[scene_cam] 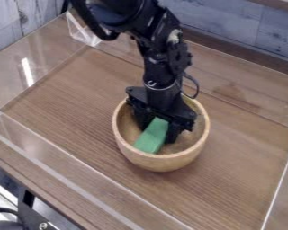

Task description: Move green stick from inside the wooden bowl to the table next to it

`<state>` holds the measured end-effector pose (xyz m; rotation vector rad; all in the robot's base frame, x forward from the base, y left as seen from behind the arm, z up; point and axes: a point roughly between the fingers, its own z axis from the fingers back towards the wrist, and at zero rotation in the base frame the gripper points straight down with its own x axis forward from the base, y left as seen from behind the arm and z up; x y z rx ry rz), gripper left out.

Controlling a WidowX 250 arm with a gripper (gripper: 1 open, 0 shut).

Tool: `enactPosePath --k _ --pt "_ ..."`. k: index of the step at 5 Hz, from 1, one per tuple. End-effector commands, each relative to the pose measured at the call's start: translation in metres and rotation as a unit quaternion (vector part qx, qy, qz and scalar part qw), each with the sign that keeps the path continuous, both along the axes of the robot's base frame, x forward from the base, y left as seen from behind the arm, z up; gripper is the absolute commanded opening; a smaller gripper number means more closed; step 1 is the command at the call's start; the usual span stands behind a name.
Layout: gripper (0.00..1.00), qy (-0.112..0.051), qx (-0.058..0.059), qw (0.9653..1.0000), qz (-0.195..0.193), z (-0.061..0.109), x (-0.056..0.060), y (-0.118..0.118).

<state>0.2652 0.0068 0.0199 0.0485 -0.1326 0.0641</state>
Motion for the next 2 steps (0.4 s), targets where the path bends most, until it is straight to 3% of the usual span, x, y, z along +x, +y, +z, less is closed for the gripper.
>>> enactPosePath --k 1,2 --pt "0.0 0.004 0.002 1.0 0.008 -0.0023 -0.0009 0.008" --pt "0.0 0.005 0.001 0.9999 0.01 -0.0017 -0.001 0.0097"
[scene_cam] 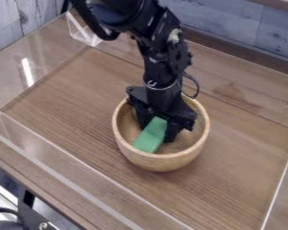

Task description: Move green stick from inside the wooden bowl to the table next to it

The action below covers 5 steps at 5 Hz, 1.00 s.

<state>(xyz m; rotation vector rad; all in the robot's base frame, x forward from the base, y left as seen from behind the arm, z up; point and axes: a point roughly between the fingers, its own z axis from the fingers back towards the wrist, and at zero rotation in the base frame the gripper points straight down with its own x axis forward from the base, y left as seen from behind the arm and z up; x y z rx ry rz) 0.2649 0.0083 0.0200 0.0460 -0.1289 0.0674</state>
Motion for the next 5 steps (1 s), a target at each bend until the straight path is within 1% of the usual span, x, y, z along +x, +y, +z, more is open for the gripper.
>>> enactPosePath --k 1,5 --pt "0.0 0.004 0.0 0.9999 0.01 -0.0013 -0.0008 0.01" --pt "0.0 0.01 -0.007 0.9998 0.017 0.0008 -0.0017 0.0166"
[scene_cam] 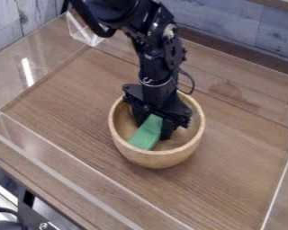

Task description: Move green stick from inside the wooden bowl to the table next to it

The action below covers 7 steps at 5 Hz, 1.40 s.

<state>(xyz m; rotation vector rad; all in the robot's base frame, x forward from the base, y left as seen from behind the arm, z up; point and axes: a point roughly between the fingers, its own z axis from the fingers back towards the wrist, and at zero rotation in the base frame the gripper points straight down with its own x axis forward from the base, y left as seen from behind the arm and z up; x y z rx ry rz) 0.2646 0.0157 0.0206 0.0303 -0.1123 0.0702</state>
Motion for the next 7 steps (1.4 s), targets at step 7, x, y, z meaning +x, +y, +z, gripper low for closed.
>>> enactPosePath --k 7 --pt "0.0 0.012 -0.017 0.9994 0.03 0.003 -0.0051 0.0162"
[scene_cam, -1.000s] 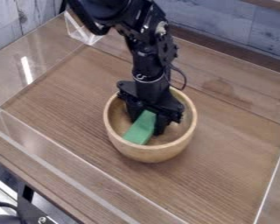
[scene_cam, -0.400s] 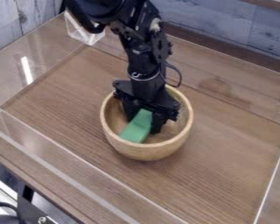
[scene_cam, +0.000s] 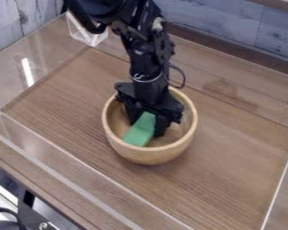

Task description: Move green stick from inside the wooden bowl to the table next to it

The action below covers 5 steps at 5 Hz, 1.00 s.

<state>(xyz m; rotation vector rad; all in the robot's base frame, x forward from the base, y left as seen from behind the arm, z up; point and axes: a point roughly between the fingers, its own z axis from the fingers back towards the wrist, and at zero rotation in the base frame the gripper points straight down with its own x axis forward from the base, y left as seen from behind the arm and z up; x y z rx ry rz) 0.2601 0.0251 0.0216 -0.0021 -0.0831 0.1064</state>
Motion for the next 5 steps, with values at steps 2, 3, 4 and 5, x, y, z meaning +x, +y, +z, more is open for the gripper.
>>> enactPosePath --k 2,3,4,5 --pt "0.0 0.001 -0.005 0.9999 0.016 0.002 -0.0016 0.0073" --pt "0.0 0.003 -0.008 0.9998 0.019 0.0022 -0.002 0.0073" --pt "0.0 0.005 -0.011 0.9997 0.021 0.0022 -0.0026 0.0073" --pt "0.0 0.007 -0.014 0.9996 0.023 0.0023 -0.0031 0.0074"
